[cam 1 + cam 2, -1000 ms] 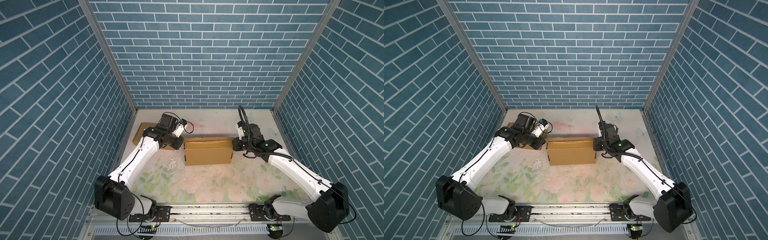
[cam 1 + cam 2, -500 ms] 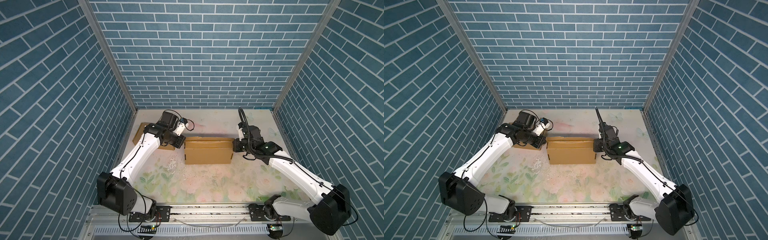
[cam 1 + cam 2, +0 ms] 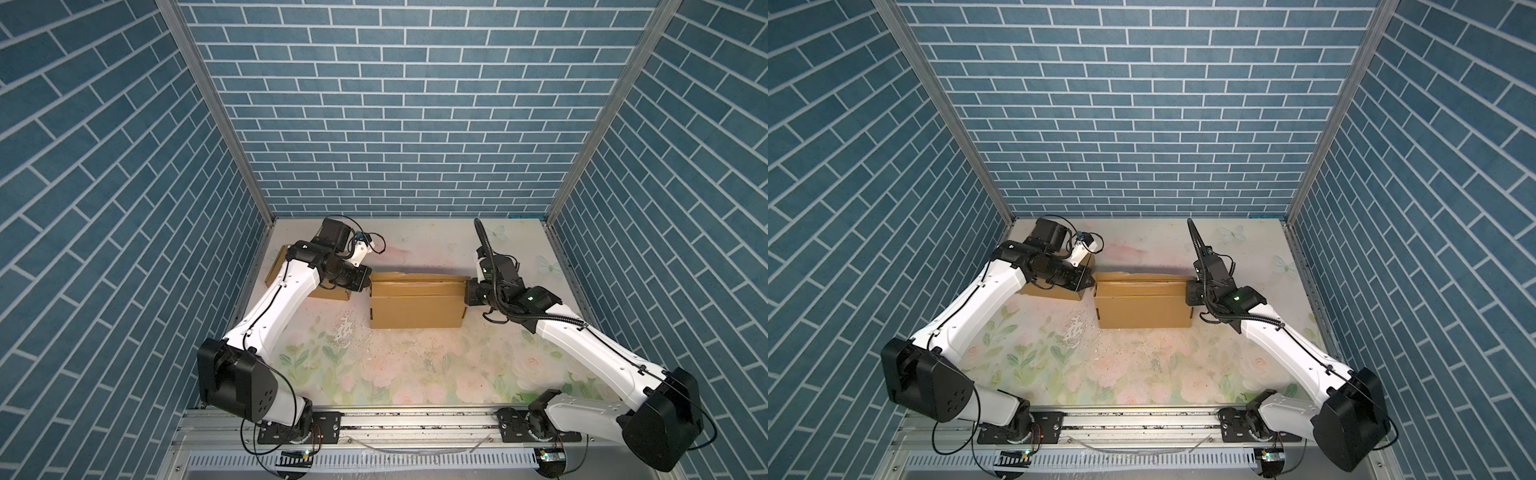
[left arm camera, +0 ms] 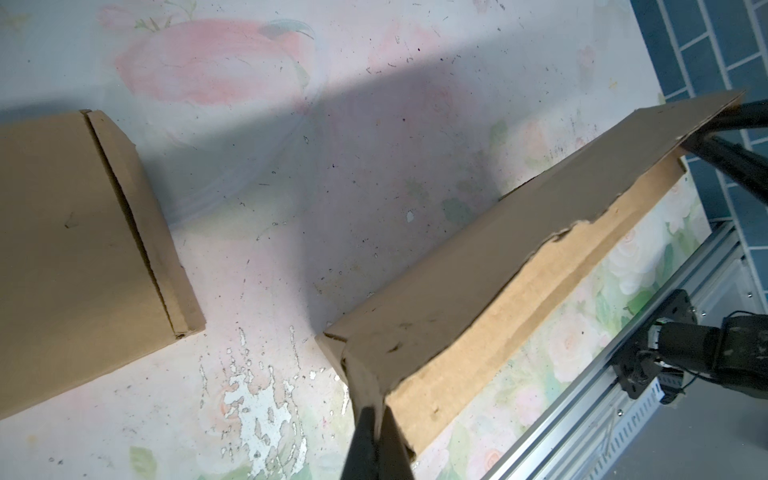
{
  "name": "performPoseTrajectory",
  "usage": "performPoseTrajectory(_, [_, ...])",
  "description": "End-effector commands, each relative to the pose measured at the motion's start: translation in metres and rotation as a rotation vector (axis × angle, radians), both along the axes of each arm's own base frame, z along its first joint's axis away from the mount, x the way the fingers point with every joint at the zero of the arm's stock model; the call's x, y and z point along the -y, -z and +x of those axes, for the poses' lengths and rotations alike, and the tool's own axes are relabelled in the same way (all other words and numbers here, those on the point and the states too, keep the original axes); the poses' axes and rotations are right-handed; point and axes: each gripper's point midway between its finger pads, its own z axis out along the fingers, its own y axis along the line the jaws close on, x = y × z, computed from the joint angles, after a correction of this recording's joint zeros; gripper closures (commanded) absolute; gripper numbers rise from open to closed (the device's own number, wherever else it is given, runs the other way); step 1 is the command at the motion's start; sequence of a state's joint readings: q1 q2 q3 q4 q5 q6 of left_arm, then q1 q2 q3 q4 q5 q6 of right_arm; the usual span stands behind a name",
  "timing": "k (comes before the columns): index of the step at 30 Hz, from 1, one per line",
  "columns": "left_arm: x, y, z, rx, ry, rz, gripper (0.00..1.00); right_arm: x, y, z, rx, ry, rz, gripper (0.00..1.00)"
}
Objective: Fold the paper box
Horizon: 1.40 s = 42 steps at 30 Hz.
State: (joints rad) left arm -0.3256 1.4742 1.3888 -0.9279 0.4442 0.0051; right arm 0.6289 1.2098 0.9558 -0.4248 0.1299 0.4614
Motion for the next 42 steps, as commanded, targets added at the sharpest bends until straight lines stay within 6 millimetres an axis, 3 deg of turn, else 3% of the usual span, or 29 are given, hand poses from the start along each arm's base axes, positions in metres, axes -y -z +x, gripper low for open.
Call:
performPoseTrajectory(1, [0.009,-0.006,0.004,-0.026,-0.026,-0.071,0.98,0.007,0.042,-0.029,-0.156,-0.012,-0.064,1.0])
performPoseTrajectory(26, [-0.006,0.033,0.0,-0.023,-0.227,-0.098,0.98,0.003,0.04,-0.028,-0.149,0.018,-0.032,1.0])
performPoseTrajectory(32, [-0.002,0.025,-0.002,-0.032,-0.231,-0.132,0.98,0.002,0.044,-0.028,-0.158,0.016,-0.037,1.0])
performPoseTrajectory(42, [-0.009,0.002,0.014,-0.032,-0.225,-0.115,0.98,0.006,0.051,-0.028,-0.164,0.019,-0.064,1.0])
